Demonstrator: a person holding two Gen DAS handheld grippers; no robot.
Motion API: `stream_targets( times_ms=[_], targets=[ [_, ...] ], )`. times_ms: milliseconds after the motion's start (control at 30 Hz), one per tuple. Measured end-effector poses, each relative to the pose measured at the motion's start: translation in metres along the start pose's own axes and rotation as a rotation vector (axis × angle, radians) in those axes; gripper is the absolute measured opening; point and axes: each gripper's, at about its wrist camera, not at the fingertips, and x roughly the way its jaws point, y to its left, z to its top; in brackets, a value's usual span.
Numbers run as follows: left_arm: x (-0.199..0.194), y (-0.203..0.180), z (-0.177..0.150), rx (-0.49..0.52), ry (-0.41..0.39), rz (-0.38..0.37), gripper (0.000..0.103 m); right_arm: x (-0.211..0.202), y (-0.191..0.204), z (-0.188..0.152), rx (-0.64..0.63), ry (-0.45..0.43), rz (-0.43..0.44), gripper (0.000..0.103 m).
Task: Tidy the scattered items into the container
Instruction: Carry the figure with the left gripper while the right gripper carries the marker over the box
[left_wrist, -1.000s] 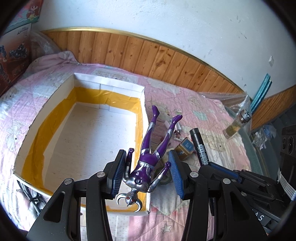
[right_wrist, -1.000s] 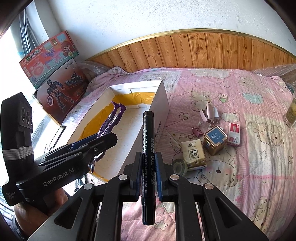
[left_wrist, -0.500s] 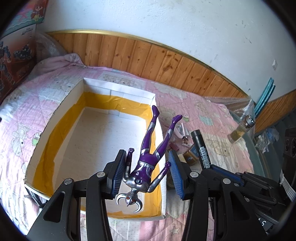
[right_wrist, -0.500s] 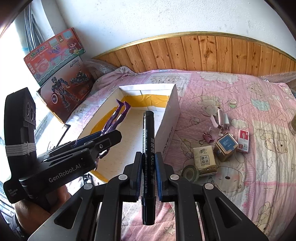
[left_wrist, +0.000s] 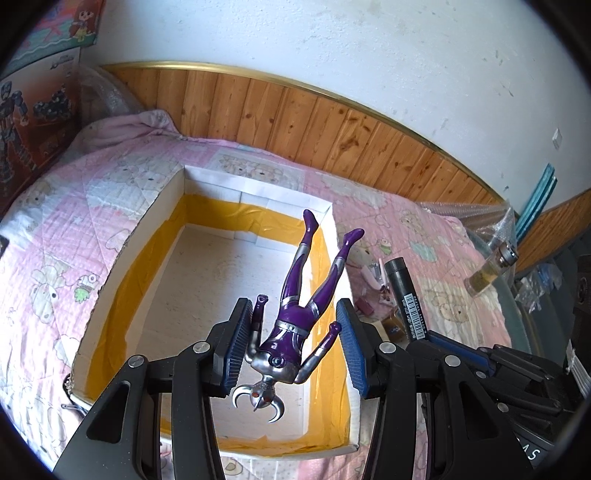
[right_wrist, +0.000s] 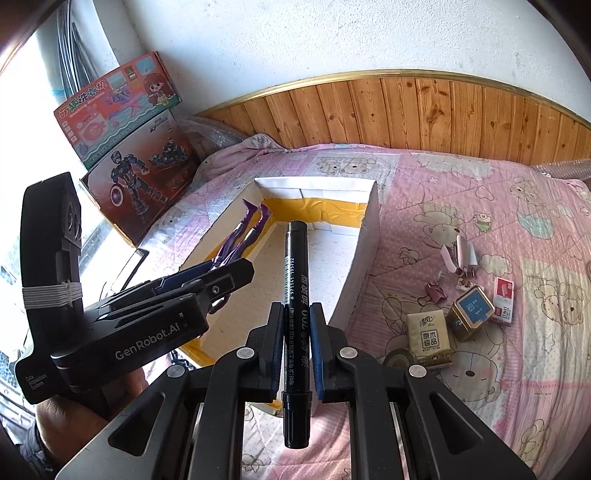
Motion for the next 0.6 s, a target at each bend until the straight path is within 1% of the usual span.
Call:
stream_targets(
  times_ms=[367, 600],
  targets=[
    [0.005, 0.013, 0.011, -0.019, -0.001, 0.009, 0.049, 0.011, 0.008, 0.012, -0.014, 0.003, 0.012, 0.015],
    [0.012, 0.024, 0.017, -0.055, 0.013, -0.008, 0.049, 0.019, 0.015, 0.021, -0.024, 0.004, 0.021, 0.015]
  ],
)
